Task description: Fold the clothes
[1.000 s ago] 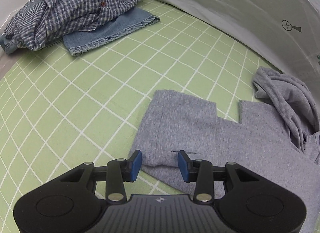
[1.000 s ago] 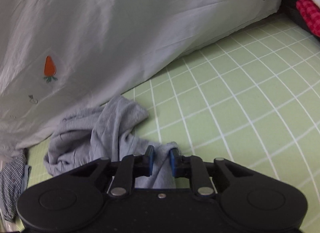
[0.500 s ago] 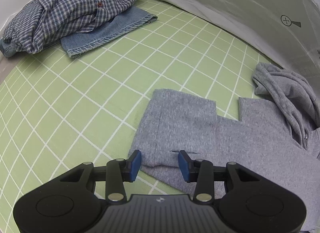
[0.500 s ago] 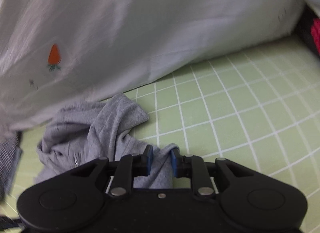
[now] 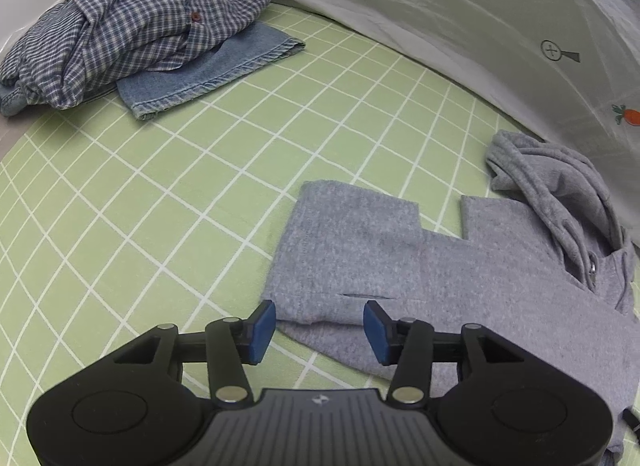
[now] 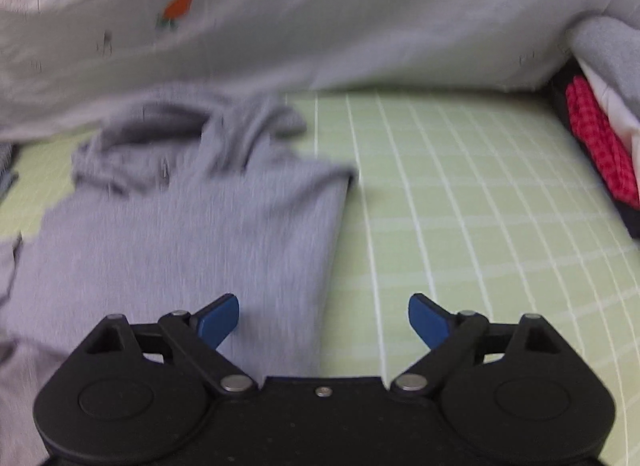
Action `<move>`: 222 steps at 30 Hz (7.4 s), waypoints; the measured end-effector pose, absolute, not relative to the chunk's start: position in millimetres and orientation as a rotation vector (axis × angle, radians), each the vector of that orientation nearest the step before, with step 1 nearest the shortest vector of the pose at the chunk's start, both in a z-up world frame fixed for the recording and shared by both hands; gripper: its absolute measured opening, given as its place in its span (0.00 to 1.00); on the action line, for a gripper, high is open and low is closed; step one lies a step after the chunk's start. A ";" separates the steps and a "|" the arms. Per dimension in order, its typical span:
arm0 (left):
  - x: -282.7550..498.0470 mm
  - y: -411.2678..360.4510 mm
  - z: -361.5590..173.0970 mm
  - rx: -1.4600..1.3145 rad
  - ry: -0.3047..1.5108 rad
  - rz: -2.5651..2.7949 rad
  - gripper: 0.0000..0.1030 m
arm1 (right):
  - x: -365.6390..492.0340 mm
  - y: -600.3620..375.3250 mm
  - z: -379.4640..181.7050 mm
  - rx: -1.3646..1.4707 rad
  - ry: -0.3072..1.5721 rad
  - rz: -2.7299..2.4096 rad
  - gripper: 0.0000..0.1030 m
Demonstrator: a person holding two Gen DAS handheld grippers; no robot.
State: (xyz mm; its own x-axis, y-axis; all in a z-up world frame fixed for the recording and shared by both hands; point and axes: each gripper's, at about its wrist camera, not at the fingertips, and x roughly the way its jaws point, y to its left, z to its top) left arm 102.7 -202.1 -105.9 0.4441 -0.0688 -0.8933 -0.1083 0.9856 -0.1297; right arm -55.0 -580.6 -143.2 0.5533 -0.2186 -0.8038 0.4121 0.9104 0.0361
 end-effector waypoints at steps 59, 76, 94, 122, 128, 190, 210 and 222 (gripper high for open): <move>10.1 -325.7 -6.3 0.060 0.983 -0.212 0.75 | -79.2 -563.5 -106.1 0.331 0.749 -0.275 1.00; 81.4 -276.0 -62.9 -0.065 1.106 -0.180 0.79 | 5.3 -496.0 -131.0 0.314 0.942 -0.136 0.69; 87.3 -280.8 -67.3 -0.038 1.108 -0.228 0.80 | -10.5 -526.5 -75.4 0.262 0.802 -0.133 0.05; 107.6 -313.0 -125.4 0.132 1.237 -0.222 0.93 | -1.5 -574.7 -134.9 0.163 1.027 -0.410 0.84; 114.9 -305.7 -99.3 0.080 1.171 -0.219 0.93 | 4.1 -574.8 -120.9 0.133 1.019 -0.393 0.85; 66.8 -277.4 -52.1 0.037 0.946 -0.040 0.93 | -91.0 -579.6 -85.3 0.144 0.725 -0.571 0.94; 94.2 -306.7 -111.9 0.089 1.150 -0.135 0.93 | -49.3 -579.9 -130.4 0.209 0.883 -0.483 0.95; 68.1 -297.2 -78.8 0.065 1.090 -0.158 0.93 | -68.2 -569.2 -100.7 0.203 0.867 -0.450 0.95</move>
State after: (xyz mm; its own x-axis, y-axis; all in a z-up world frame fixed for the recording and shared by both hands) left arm 68.1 -297.2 -78.8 0.4525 -0.0961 -0.8866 0.1600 0.9868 -0.0253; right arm -68.2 -569.2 -100.7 0.5612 -0.2978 -0.7722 0.4595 0.8882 -0.0085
